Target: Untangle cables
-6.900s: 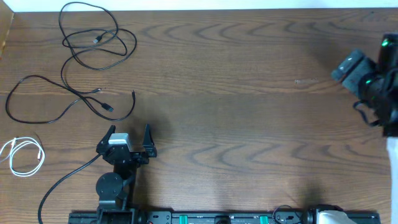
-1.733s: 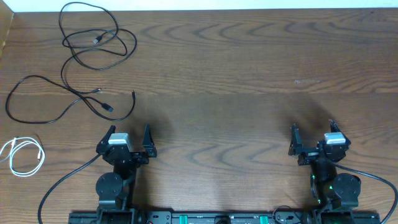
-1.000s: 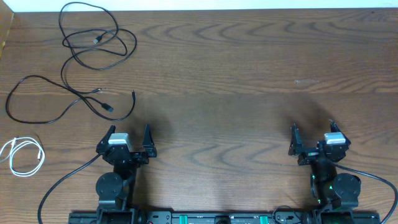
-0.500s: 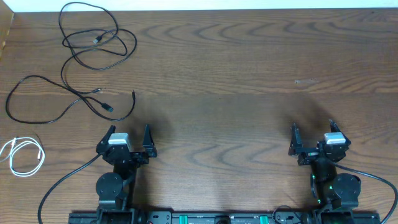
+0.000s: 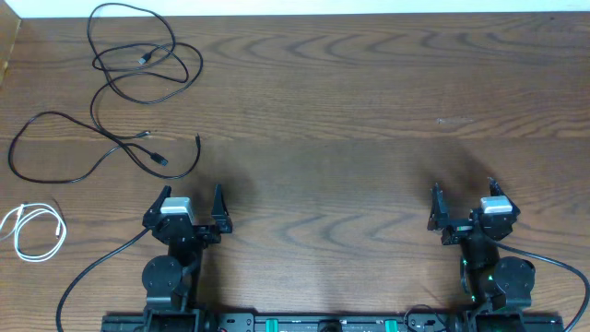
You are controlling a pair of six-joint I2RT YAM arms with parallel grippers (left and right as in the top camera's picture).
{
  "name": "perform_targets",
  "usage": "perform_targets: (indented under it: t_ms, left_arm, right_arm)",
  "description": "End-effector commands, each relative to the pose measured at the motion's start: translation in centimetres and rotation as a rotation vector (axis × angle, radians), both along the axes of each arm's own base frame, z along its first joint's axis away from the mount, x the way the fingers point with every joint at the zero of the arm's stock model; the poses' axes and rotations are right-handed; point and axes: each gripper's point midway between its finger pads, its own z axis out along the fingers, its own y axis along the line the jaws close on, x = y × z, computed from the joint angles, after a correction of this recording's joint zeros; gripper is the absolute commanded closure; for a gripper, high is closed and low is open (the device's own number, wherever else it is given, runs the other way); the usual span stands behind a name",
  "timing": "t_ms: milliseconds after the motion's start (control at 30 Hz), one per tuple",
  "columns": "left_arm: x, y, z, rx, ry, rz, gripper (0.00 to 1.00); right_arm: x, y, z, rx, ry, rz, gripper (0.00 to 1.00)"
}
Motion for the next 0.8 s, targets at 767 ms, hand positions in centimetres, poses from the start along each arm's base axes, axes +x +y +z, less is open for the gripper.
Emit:
perform_targets:
  t_ms: [767]
  left_arm:
    - [-0.1,0.15,-1.51,0.003,0.047,0.006,0.02]
  right_arm:
    - [-0.02,-0.39,0.03,-0.012,-0.004,-0.02,0.01]
